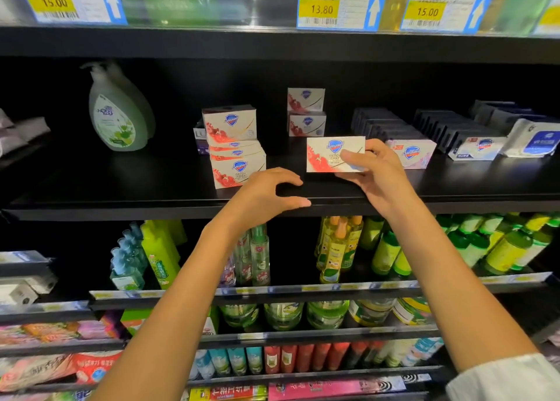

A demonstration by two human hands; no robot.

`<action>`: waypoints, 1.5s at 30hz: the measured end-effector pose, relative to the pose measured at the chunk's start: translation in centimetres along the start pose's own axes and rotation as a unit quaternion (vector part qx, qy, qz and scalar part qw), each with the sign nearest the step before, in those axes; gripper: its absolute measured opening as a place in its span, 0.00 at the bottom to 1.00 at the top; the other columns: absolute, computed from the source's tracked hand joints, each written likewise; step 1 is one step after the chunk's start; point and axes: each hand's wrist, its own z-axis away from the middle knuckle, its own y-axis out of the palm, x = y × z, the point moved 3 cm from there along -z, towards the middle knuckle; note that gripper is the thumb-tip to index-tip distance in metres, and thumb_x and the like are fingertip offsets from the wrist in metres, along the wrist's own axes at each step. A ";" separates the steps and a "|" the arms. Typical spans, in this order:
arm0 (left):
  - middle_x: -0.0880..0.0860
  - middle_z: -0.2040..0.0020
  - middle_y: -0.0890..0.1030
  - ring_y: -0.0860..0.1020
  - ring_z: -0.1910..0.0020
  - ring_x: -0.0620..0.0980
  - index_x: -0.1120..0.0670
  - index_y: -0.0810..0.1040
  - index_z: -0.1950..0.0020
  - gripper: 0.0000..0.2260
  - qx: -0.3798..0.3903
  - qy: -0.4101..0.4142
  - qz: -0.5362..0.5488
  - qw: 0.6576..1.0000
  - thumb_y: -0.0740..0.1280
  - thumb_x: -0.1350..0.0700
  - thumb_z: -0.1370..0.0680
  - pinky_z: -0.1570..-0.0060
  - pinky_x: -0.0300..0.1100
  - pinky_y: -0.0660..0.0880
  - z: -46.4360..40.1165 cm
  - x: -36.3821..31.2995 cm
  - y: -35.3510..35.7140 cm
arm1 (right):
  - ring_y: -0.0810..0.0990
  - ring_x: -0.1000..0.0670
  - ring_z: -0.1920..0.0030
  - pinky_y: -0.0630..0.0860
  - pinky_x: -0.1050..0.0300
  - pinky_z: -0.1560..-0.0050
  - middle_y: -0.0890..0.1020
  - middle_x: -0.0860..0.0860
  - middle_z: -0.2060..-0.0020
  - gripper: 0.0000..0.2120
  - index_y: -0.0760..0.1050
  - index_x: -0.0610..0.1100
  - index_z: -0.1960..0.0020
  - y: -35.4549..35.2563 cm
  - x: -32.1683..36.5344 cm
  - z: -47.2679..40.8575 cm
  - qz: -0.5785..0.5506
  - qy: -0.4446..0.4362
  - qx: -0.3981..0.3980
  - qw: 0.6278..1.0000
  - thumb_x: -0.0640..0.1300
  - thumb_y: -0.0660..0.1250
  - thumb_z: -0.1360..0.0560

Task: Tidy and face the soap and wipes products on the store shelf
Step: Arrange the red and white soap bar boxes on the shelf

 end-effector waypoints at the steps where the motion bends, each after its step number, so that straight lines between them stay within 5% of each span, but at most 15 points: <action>1: 0.44 0.30 0.78 0.74 0.29 0.45 0.48 0.81 0.34 0.19 -0.013 -0.005 0.034 0.999 0.75 0.44 0.23 0.27 0.45 0.70 0.0 0.0 -0.1 | 0.86 0.44 0.41 0.84 0.45 0.44 0.87 0.43 0.44 0.11 0.77 0.41 0.46 0.0 0.0 0.0 -0.001 -0.001 0.005 1.000 0.35 0.76 0.25; 8: 0.51 0.39 0.83 0.83 0.41 0.49 0.52 0.74 0.37 0.19 -0.080 -0.038 0.211 0.973 0.77 0.54 0.23 0.42 0.44 0.81 -1.4 -1.7 0.1 | 0.86 0.44 0.41 0.85 0.47 0.47 0.87 0.42 0.45 0.14 0.74 0.39 0.42 0.1 0.2 0.3 0.044 -0.009 0.039 0.998 0.36 0.75 0.24; 11: 0.57 0.39 0.83 0.84 0.40 0.54 0.54 0.71 0.28 0.26 -0.079 -0.068 0.350 0.931 0.76 0.61 0.23 0.41 0.52 0.83 -2.5 -2.1 0.7 | 0.86 0.43 0.41 0.86 0.47 0.47 0.87 0.41 0.45 0.13 0.74 0.39 0.44 0.0 0.2 0.5 0.036 -0.016 0.038 0.998 0.36 0.75 0.24; 17: 0.60 0.40 0.85 0.85 0.40 0.55 0.60 0.75 0.29 0.18 -0.027 -0.066 0.457 0.887 0.71 0.60 0.19 0.38 0.56 0.81 -3.4 -1.9 1.6 | 0.86 0.42 0.41 0.84 0.42 0.42 0.86 0.40 0.44 0.13 0.74 0.40 0.44 0.1 0.1 0.5 0.048 -0.020 0.053 0.997 0.36 0.75 0.24; 26: 0.60 0.42 0.86 0.85 0.41 0.56 0.61 0.77 0.33 0.14 -0.050 -0.064 0.482 0.872 0.71 0.61 0.18 0.38 0.55 0.81 -3.2 -1.6 1.1 | 0.84 0.40 0.38 0.83 0.39 0.41 0.84 0.40 0.38 0.12 0.76 0.42 0.36 0.6 0.7 0.7 0.032 0.011 0.096 0.995 0.46 0.68 0.17; 31: 0.60 0.39 0.85 0.85 0.40 0.56 0.61 0.77 0.32 0.16 -0.043 -0.060 0.466 0.881 0.71 0.61 0.19 0.37 0.56 0.81 -3.3 -1.4 1.1 | 0.87 0.37 0.45 0.85 0.38 0.46 0.86 0.40 0.42 0.17 0.77 0.46 0.36 0.2 1.7 0.7 0.082 0.062 0.080 0.992 0.56 0.67 0.18; 37: 0.61 0.39 0.84 0.85 0.40 0.58 0.58 0.76 0.33 0.15 -0.020 -0.063 0.480 0.875 0.71 0.62 0.19 0.36 0.59 0.80 -3.3 -1.5 1.0 | 0.87 0.39 0.43 0.87 0.50 0.54 0.86 0.39 0.43 0.12 0.80 0.43 0.40 -0.5 1.3 1.0 0.071 0.033 0.053 0.996 0.50 0.68 0.18; 45: 0.59 0.35 0.83 0.81 0.34 0.58 0.59 0.77 0.28 0.18 0.015 -0.067 0.536 0.842 0.69 0.54 0.17 0.33 0.58 0.78 -3.2 -1.4 0.7 | 0.84 0.41 0.37 0.81 0.40 0.37 0.85 0.41 0.39 0.08 0.79 0.41 0.40 -1.2 1.0 1.0 0.056 -0.011 0.085 0.995 0.42 0.68 0.17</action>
